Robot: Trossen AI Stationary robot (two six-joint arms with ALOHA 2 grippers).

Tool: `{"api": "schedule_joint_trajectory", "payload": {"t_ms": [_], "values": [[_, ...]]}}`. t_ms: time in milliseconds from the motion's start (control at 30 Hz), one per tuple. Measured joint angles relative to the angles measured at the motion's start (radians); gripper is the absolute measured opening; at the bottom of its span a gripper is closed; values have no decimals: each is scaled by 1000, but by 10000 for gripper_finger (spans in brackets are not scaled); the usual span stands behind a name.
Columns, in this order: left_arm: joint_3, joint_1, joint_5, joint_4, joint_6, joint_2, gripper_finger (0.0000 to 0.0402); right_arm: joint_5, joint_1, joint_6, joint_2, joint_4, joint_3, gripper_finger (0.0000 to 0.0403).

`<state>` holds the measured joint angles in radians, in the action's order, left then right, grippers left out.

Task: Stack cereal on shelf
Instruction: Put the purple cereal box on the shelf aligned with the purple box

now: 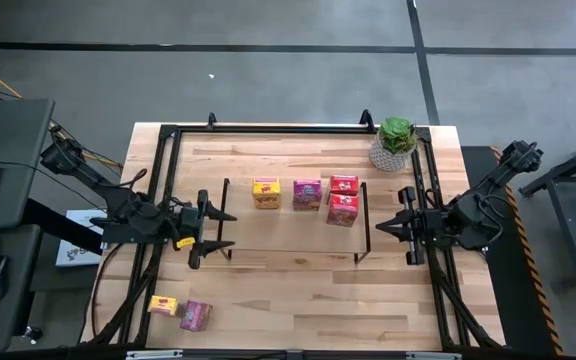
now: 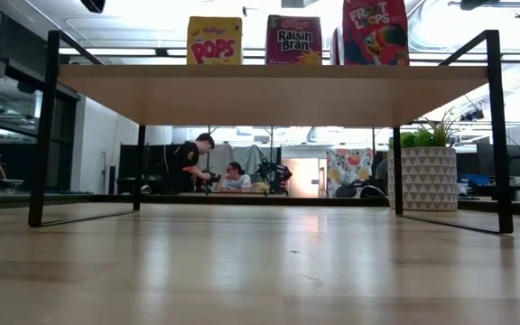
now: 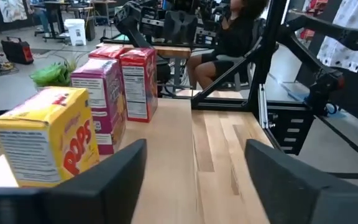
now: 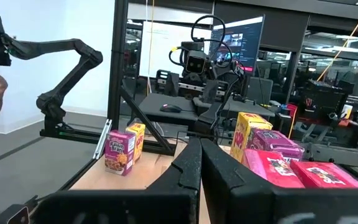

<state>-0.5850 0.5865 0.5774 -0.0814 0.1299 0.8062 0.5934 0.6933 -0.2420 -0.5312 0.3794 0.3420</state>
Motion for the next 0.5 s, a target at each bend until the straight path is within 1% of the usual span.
{"api": "schedule_joint_trajectory", "payload": {"t_ms": [67,133,200,267,367,433,500], "values": [[-12,0,-14,9,8,17,285,0,0,1,0,0,0,0],[-46,0,-33,12,17,37,298,0,0,1,0,0,0,0],[-104,8,-38,45,20,57,303,0,0,1,0,0,0,0],[-185,23,-22,130,63,90,305,0,0,1,0,0,0,0],[-348,50,22,382,212,170,305,0,0,1,0,-1,0,0],[-461,74,34,617,390,245,305,0,0,1,-1,-2,0,0],[-560,98,9,834,615,334,305,0,0,1,0,-6,0,0]]}}
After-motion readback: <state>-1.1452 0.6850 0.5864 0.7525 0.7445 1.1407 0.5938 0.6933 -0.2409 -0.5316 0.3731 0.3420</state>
